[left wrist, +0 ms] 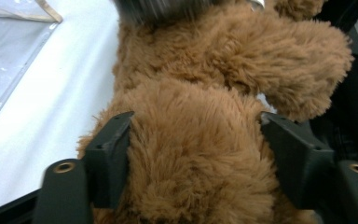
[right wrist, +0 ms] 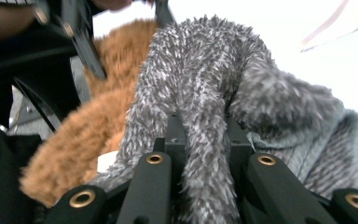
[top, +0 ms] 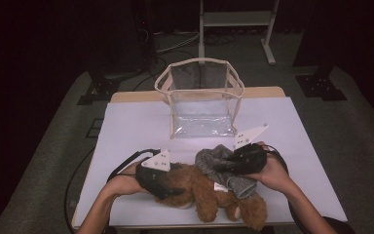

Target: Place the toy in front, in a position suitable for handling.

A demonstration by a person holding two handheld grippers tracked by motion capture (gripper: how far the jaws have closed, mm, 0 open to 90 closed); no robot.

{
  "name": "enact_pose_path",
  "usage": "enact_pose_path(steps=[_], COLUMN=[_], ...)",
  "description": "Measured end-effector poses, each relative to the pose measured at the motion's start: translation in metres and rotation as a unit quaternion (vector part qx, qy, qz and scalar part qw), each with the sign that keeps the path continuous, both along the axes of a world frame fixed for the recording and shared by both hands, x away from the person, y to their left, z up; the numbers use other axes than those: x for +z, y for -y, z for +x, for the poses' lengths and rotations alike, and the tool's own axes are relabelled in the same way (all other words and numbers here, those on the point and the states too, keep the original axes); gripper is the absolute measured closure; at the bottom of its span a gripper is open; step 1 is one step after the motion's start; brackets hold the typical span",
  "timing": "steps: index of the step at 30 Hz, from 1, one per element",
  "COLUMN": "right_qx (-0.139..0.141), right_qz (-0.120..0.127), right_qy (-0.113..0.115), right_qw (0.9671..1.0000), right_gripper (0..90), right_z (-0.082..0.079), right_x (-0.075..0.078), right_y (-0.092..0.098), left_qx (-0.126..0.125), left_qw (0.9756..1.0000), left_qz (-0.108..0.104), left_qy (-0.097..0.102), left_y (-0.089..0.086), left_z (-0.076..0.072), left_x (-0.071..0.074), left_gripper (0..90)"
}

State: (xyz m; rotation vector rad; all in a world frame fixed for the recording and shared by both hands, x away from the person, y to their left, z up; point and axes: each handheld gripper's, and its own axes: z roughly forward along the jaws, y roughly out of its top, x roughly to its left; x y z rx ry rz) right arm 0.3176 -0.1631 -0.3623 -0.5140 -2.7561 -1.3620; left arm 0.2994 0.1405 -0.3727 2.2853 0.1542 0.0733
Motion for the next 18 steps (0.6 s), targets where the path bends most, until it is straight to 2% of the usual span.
enact_pose_path(steps=[3,5,9,14,17,18], right_qx=[0.0,0.008,0.014,0.019,0.018,0.02], right_qz=[0.003,-0.001,0.001,0.003,0.008,0.011], right_qy=[-0.002,-0.002,-0.003,-0.005,-0.01,-0.012], right_qw=[1.0,1.0,0.9999,0.9998,0.9997,0.9997], right_gripper=[76.9,77.1,77.2,77.3,77.2,77.1], right_z=[-0.004,-0.008,-0.014,-0.015,-0.013,-0.012], right_x=[-0.004,-0.004,-0.007,-0.008,-0.009,-0.009], right_y=[0.002,0.005,0.008,0.01,0.011,0.011], left_qx=[0.012,0.019,0.017,0.0,-0.012,-0.016], left_qw=[0.9997,0.9994,0.9989,0.9972,0.9965,0.9967], left_qz=[-0.017,-0.013,-0.013,-0.012,0.009,0.018], left_qy=[-0.012,-0.024,-0.041,-0.074,-0.083,-0.078], left_y=[-0.003,-0.002,0.003,0.012,0.022,0.025], left_z=[0.004,0.008,0.012,0.02,0.021,0.02], left_x=[-0.001,-0.003,-0.01,-0.02,-0.025,-0.025], left_gripper=[15.1,8.4,2.3,0.0,0.0,3.9])
